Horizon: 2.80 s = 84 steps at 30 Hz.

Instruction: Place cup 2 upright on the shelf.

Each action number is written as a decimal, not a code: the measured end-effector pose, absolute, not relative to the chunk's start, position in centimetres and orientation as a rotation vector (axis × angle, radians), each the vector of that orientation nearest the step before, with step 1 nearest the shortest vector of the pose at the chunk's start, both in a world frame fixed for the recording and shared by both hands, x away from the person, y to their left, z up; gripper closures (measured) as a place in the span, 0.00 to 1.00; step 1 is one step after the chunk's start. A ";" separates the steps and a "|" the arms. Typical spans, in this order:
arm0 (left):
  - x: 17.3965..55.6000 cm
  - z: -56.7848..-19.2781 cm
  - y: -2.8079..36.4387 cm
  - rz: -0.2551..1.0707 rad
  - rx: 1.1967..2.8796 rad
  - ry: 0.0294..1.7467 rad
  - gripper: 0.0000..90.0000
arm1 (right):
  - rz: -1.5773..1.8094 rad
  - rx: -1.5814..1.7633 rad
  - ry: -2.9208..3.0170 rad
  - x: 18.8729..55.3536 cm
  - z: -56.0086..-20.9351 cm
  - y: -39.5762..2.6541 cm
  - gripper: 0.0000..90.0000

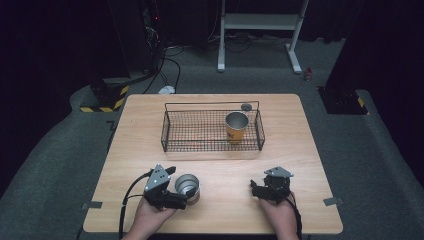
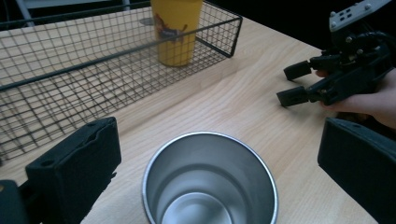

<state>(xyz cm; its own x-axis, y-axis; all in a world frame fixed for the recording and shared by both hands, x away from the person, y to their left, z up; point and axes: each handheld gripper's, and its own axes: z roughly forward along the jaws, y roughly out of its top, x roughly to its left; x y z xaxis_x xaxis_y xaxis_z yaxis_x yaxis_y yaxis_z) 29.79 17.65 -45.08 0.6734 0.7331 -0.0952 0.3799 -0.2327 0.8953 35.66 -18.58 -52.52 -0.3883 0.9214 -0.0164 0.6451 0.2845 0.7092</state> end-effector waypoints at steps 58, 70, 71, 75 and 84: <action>29.9 -50.0 17.1 0.442 1.942 0.905 0.17 | 0.878 1.399 2.141 35.6 -52.5 -18.7 0.16; 29.8 -50.0 16.9 0.487 1.934 0.914 0.21 | 0.878 1.398 2.141 35.6 -52.5 -18.7 0.16; 29.8 -50.0 16.9 0.490 1.934 0.913 0.21 | 0.878 1.399 2.141 35.6 -52.5 -18.7 0.16; 29.8 -49.8 17.0 0.490 1.916 0.910 0.21 | 0.879 1.399 2.141 35.6 -52.5 -18.7 0.16; 29.8 -49.3 17.8 0.501 1.888 0.914 0.21 | 0.878 1.402 2.141 35.6 -52.5 -18.7 0.16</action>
